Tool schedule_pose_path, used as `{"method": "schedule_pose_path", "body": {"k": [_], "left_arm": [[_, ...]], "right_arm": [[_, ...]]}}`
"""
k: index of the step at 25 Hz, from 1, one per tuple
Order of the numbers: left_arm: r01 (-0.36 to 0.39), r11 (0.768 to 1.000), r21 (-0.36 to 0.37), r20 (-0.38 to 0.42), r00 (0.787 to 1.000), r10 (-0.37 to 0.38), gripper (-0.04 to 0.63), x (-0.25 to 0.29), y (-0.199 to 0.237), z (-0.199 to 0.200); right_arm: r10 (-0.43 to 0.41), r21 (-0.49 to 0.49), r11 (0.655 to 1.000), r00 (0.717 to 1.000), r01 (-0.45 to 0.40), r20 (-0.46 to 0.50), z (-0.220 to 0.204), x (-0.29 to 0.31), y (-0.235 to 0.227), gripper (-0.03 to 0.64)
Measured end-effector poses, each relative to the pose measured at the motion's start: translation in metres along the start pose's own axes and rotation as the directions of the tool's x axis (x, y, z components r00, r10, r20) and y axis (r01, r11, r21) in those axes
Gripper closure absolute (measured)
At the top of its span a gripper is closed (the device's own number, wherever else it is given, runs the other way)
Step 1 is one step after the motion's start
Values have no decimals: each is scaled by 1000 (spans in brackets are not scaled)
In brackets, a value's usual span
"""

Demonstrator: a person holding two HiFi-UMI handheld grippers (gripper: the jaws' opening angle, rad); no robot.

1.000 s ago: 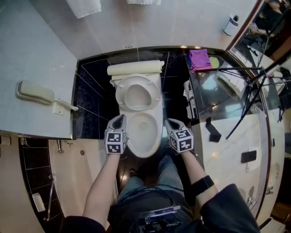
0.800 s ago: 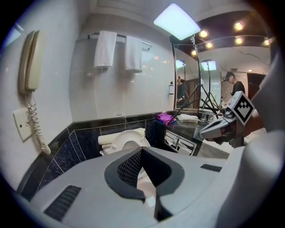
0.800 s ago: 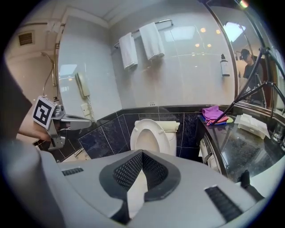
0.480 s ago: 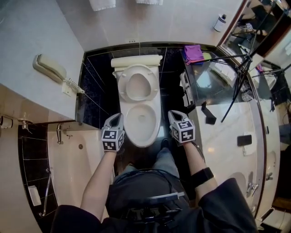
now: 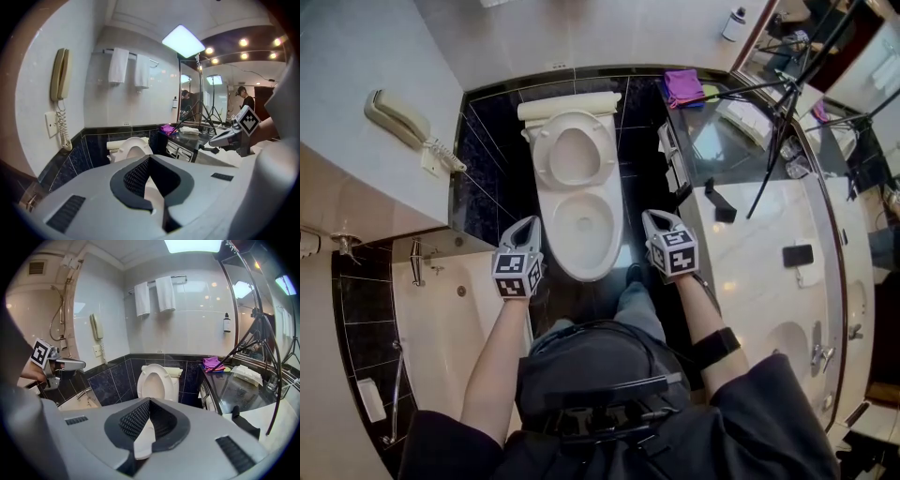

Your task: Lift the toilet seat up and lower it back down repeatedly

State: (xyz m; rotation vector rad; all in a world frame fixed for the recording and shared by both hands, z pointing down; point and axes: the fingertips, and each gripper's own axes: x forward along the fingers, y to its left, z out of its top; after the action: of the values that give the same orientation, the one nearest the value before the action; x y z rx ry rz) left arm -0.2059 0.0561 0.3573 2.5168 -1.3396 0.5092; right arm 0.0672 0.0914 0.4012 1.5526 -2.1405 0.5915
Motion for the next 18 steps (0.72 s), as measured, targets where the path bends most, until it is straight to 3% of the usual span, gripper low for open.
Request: {"method": "schedule_pose_path", "body": {"k": [18], "left_arm": [[-7,1000,10,-5,1000,7,595,-9,-5,-5]], "right_arm": [[-17,50,999,1000,17,-8,-24,-10,-3,600]]}}
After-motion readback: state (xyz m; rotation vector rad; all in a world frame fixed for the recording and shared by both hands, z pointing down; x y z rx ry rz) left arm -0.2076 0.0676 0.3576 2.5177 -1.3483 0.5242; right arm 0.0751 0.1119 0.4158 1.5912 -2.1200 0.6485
